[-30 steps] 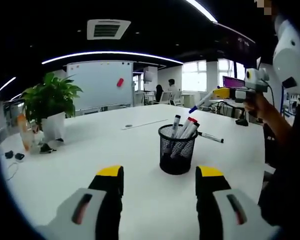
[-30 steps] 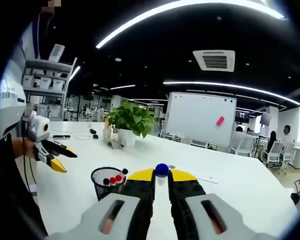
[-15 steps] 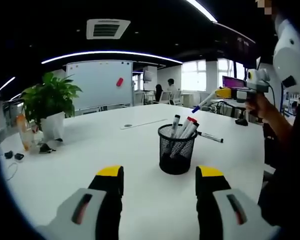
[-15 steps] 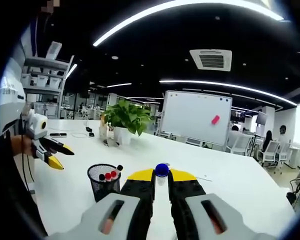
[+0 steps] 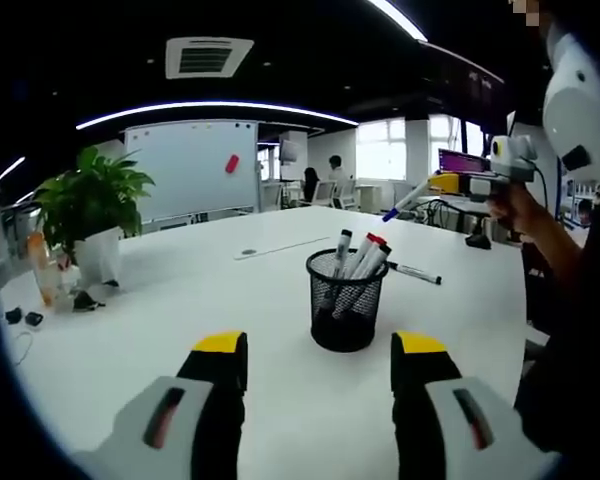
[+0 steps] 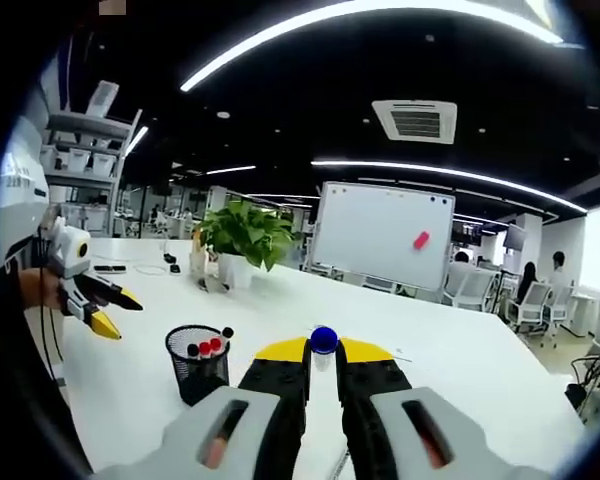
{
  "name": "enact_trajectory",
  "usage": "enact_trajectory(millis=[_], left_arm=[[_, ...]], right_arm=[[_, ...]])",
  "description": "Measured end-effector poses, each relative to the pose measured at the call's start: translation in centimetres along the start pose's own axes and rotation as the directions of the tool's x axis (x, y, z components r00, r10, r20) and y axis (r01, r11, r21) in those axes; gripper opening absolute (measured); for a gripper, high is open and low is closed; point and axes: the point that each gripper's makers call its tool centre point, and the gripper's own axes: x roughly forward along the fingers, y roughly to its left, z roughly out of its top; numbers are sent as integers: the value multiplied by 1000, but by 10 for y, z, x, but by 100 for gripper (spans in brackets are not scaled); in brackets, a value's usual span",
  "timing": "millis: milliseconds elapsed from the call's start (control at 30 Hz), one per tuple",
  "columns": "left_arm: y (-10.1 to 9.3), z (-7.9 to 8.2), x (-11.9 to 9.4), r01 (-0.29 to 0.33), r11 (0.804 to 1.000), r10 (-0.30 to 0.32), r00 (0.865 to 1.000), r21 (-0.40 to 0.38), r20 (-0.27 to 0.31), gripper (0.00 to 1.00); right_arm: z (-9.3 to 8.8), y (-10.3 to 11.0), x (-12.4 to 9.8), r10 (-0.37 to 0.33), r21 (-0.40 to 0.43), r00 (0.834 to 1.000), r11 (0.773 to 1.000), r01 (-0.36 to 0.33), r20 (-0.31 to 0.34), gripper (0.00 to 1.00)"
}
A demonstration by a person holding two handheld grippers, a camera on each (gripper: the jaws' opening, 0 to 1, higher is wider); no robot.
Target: Pick up the whiteboard markers from the pen holder and place them facing the whiteboard neatly
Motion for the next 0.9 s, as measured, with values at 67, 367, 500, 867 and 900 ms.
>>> enact_trajectory(millis=[67, 367, 500, 867, 900], left_arm=[[0, 0, 0, -2, 1000, 2, 1000, -1, 1, 59], [1, 1, -1, -4, 1000, 4, 1000, -7, 6, 58], [1, 0, -1, -4, 1000, 4, 1000, -5, 2, 58], [2, -1, 0, -4, 1000, 4, 1000, -2, -1, 58], [2, -1, 0, -4, 1000, 4, 1000, -3, -1, 58]], right_arm=[[-1, -1, 0, -3, -1, 1000, 1000, 3, -1, 13], [-4, -3, -1, -4, 4, 1000, 1000, 4, -10, 13], [-3, -6, -3, -15, 5, 1000, 1000, 15, -4, 13], [-6, -17, -8, -46, 8, 999, 999, 46, -6, 13], [-6, -18, -9, -48, 7, 999, 999, 48, -6, 13]])
